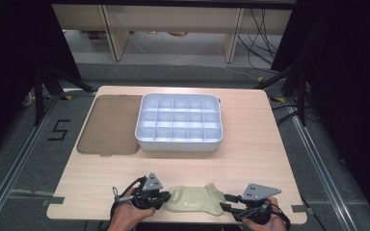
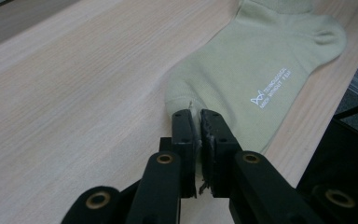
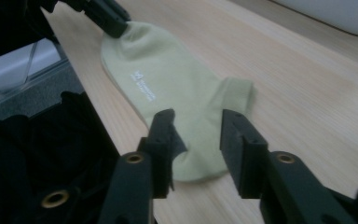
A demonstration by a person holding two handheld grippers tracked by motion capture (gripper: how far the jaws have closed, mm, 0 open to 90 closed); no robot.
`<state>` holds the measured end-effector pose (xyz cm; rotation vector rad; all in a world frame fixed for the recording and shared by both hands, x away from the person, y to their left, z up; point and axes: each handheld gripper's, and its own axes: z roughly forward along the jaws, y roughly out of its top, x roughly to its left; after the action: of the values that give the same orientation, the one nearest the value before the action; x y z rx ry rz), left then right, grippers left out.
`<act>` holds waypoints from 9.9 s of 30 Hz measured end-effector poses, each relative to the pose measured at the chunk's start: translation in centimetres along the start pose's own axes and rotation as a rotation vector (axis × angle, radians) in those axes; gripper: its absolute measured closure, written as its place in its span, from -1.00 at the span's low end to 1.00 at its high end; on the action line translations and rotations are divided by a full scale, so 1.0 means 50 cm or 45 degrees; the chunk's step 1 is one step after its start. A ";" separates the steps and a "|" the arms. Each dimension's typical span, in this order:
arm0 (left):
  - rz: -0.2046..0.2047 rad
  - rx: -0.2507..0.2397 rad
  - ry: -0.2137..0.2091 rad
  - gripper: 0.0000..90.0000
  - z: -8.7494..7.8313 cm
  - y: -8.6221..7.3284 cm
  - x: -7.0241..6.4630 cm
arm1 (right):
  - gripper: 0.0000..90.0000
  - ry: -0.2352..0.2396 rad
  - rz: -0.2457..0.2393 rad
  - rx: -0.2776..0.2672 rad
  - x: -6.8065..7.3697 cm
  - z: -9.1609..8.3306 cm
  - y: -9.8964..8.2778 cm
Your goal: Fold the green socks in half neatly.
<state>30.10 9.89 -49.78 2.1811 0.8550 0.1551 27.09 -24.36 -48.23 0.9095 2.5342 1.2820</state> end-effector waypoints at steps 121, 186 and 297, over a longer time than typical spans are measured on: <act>-0.034 0.006 -0.150 0.81 0.073 0.103 -0.027 | 0.98 0.089 -0.059 0.149 -0.073 0.170 0.139; -0.044 0.061 -0.096 0.86 0.039 0.017 0.007 | 0.96 0.072 -0.160 0.314 0.014 0.184 0.103; -0.257 0.049 -0.053 0.82 0.019 -0.005 0.029 | 0.93 0.160 -0.156 0.206 0.006 0.204 0.142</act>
<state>31.42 10.33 -50.86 2.1106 1.0556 -0.0074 34.05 -14.11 -48.99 0.7088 2.7765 1.1470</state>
